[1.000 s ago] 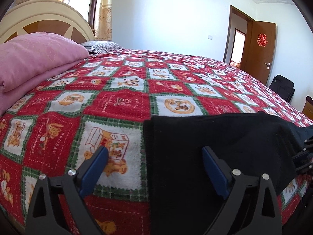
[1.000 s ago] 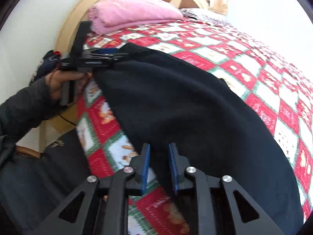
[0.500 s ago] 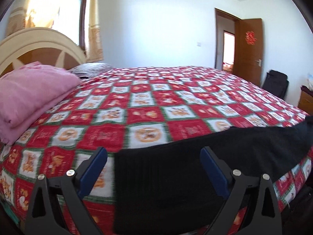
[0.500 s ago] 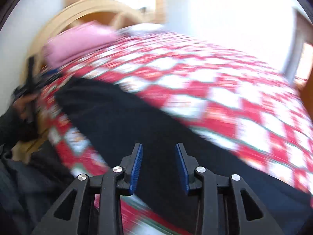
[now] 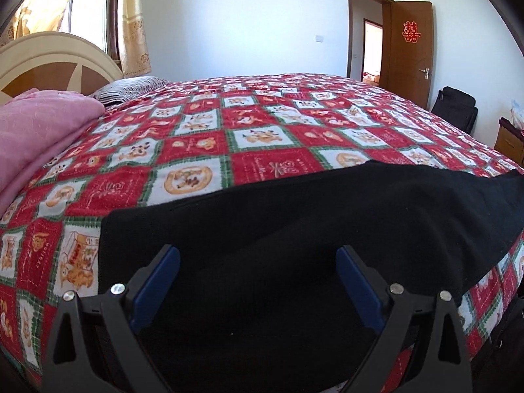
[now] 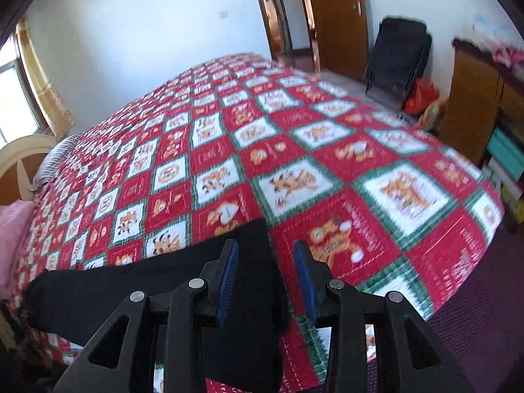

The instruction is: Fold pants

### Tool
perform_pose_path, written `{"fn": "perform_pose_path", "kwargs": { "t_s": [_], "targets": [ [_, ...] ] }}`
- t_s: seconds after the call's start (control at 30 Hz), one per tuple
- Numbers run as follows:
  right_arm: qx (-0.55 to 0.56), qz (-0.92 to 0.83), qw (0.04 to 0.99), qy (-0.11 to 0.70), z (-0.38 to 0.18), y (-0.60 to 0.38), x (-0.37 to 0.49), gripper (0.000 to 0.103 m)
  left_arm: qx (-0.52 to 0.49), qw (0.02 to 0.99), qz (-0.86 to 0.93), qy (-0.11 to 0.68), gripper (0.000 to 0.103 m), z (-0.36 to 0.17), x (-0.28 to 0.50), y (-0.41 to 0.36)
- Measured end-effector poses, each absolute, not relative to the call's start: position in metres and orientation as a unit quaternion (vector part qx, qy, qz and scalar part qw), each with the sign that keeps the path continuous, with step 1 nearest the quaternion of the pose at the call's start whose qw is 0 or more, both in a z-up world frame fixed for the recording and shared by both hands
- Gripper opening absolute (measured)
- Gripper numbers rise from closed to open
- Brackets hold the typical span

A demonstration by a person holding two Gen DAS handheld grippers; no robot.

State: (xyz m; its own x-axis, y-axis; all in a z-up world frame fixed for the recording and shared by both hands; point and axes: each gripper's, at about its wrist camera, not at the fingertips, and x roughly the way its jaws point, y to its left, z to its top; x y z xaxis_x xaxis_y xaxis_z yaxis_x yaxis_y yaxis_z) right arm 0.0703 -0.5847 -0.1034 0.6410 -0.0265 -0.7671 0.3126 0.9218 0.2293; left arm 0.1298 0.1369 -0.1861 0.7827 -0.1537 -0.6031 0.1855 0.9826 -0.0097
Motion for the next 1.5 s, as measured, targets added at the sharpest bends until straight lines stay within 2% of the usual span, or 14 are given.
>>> {"fn": "perform_pose_path", "kwargs": {
  "t_s": [0.13,0.17,0.3,0.53,0.73,0.9,0.93,1.0,1.03,1.07,1.4,1.5],
  "targets": [
    [0.198,-0.063,0.881,0.426,-0.121,-0.585,0.074,0.035,0.034,0.945,-0.085,0.315,0.099,-0.190,0.130,0.134],
    [0.192,-0.057,0.883,0.424,-0.120,-0.581,0.074,0.017,0.034,0.945,-0.085,0.315,0.099,-0.190,0.130,0.133],
    [0.167,-0.047,0.898,0.404,-0.105,-0.571,0.075,0.008,0.032,0.946,-0.084,0.312,0.099,-0.191,0.131,0.134],
    [0.110,-0.069,0.926,0.356,-0.068,-0.554,0.088,0.007,0.034,0.949,-0.076,0.304,0.099,-0.193,0.129,0.133],
    [0.117,-0.093,0.928,0.341,-0.069,-0.567,0.097,0.007,0.033,0.954,-0.058,0.292,0.099,-0.195,0.124,0.130],
    [0.132,-0.100,0.901,0.401,-0.108,-0.585,0.107,0.007,0.035,0.955,-0.055,0.290,0.100,-0.196,0.125,0.129],
    [0.139,-0.094,0.893,0.417,-0.121,-0.590,0.109,0.008,0.035,0.955,-0.055,0.290,0.100,-0.196,0.125,0.130],
    [0.152,-0.096,0.891,0.417,-0.130,-0.597,0.106,0.017,0.036,0.955,-0.055,0.290,0.101,-0.197,0.125,0.130],
    [0.160,-0.106,0.892,0.409,-0.128,-0.602,0.100,0.039,0.036,0.955,-0.056,0.290,0.101,-0.197,0.125,0.130],
    [0.171,-0.107,0.894,0.400,-0.126,-0.606,0.094,0.055,0.036,0.955,-0.056,0.289,0.101,-0.197,0.125,0.130],
    [0.213,-0.087,0.893,0.388,-0.114,-0.596,0.040,0.056,0.042,0.960,-0.042,0.274,0.101,-0.181,0.119,0.139],
    [0.209,-0.088,0.900,0.372,-0.112,-0.590,0.035,0.043,0.021,0.962,-0.027,0.271,0.101,-0.174,0.120,0.156]
  ]
}}
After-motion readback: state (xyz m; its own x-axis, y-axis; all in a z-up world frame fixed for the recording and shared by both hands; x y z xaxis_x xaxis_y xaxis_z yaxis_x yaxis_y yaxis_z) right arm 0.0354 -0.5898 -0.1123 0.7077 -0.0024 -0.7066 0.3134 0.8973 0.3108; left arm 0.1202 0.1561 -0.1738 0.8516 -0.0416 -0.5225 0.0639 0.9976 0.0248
